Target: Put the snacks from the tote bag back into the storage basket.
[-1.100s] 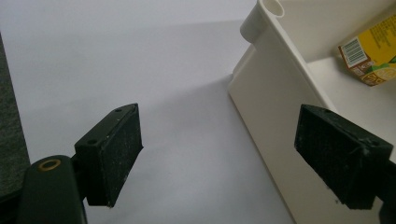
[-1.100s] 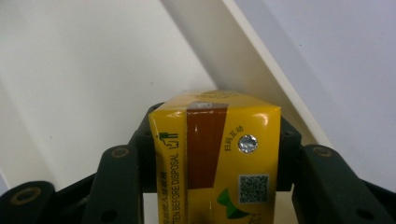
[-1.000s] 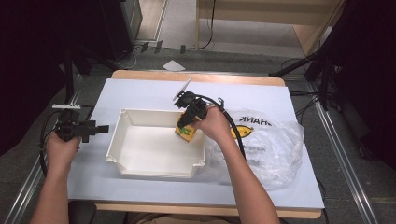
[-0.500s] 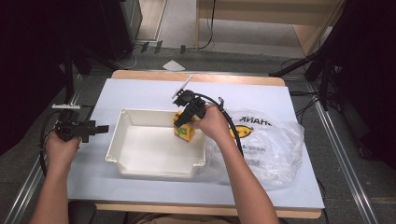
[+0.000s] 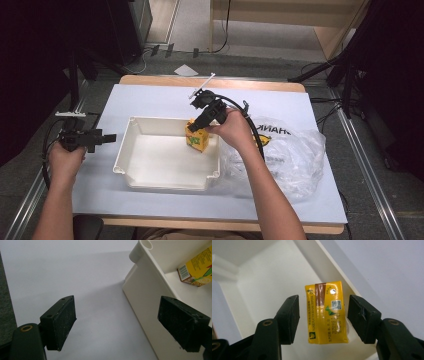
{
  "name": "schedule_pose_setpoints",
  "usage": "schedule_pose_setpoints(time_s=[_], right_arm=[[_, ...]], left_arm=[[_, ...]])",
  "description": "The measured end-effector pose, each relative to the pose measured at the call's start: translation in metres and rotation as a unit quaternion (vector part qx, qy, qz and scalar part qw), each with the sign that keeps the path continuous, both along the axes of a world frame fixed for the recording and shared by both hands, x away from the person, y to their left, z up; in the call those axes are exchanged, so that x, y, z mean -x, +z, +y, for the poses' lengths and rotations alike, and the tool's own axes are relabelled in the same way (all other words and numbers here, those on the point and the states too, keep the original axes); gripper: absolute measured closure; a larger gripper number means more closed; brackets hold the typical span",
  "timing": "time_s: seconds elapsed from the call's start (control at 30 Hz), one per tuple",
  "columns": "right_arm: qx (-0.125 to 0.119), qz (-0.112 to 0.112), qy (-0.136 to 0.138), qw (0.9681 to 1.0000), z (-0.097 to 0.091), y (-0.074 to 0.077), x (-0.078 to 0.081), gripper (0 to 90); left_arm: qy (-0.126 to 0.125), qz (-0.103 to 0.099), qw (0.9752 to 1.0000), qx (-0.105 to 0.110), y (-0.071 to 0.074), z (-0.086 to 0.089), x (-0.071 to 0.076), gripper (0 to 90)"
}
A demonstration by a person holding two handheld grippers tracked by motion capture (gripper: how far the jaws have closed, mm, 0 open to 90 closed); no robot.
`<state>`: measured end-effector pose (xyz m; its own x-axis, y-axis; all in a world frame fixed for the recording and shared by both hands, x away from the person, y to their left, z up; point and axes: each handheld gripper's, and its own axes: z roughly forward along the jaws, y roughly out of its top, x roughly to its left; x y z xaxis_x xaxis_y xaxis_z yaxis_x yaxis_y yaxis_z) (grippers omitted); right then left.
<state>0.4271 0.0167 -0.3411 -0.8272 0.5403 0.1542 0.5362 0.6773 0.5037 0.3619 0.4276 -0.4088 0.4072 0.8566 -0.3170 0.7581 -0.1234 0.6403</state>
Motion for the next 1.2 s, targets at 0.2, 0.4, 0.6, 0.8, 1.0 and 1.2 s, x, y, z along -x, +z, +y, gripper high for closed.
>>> schedule_pose_setpoints(time_s=[0.2,0.4,0.6,0.8,1.0,1.2], right_arm=[[-0.012,-0.013,0.000,0.9998,-0.006,0.015,0.011,45.3],[-0.028,-0.028,0.006,0.9992,-0.010,0.025,0.025,47.4],[-0.047,-0.028,0.012,0.9984,-0.015,0.021,0.037,55.0],[-0.062,-0.027,0.008,0.9977,-0.019,0.010,0.044,64.6],[-0.061,-0.009,0.014,0.9980,-0.021,-0.009,0.051,81.3],[-0.066,-0.002,0.011,0.9977,-0.023,-0.029,0.055,90.0]], left_arm=[[0.001,-0.001,1.0000,0.000,0.000,0.000,0.000,15.7],[0.003,0.000,1.0000,0.000,0.000,0.001,0.000,15.7],[0.003,-0.001,1.0000,-0.001,0.000,0.001,0.000,15.7],[0.002,-0.001,1.0000,-0.002,0.000,0.000,0.000,15.7],[0.004,-0.004,1.0000,0.000,0.001,0.001,0.000,15.7],[0.004,-0.006,1.0000,0.000,0.001,0.001,0.001,15.7]])
